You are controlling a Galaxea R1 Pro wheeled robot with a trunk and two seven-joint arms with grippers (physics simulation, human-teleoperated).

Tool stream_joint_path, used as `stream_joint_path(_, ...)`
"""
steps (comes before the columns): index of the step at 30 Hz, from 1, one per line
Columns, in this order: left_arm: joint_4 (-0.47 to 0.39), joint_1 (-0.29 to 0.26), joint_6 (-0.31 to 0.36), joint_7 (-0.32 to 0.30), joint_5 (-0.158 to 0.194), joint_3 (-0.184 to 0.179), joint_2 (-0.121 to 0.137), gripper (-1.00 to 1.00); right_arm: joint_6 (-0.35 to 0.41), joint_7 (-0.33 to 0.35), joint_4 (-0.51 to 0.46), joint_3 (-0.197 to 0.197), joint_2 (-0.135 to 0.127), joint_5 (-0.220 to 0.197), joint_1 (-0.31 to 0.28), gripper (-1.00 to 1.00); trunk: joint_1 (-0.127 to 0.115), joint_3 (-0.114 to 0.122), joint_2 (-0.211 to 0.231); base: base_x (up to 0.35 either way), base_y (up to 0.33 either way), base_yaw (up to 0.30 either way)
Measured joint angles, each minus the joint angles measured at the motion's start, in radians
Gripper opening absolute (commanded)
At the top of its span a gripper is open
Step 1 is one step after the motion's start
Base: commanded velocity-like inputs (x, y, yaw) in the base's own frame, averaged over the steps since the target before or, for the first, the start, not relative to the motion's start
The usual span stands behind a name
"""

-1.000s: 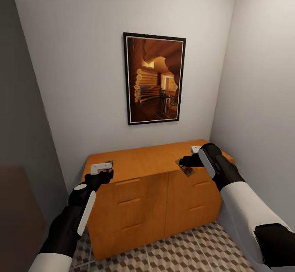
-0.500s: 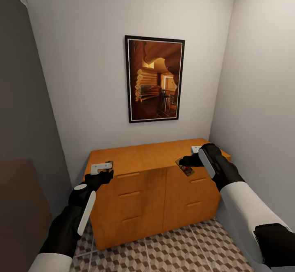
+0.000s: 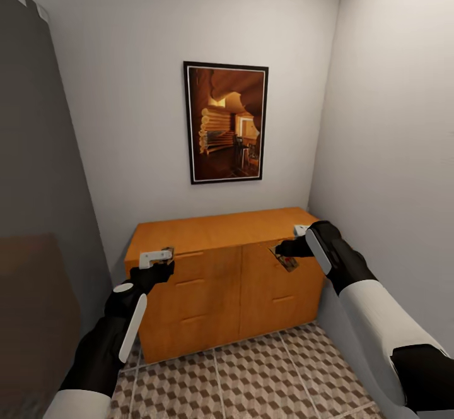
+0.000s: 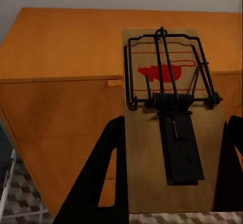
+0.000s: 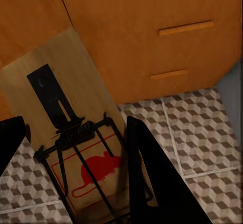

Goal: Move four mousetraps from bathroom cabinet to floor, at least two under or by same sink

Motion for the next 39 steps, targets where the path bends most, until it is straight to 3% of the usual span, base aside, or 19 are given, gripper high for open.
stream_joint_path(7,-0.003,0.0,0.0,0.0,0.001,0.0,0.002,-1.0,0.0,-0.001,0.0,0.0,-0.002,0.001,0.0,-1.0,0.0,0.0,0.0,-0.291,-0.178,0.03)
stream_joint_path(18,-0.002,0.0,0.0,0.0,0.002,0.0,0.002,-1.0,0.0,-0.001,0.001,0.0,-0.005,0.0,0.0,-1.0,0.0,0.0,0.0,-0.292,-0.176,0.218)
stream_joint_path(39,-0.004,0.0,0.001,0.0,0.003,0.001,0.002,-1.0,0.0,-0.002,0.003,0.0,-0.004,0.0,0.0,-1.0,0.0,0.0,0.0,-0.307,-0.121,0.014)
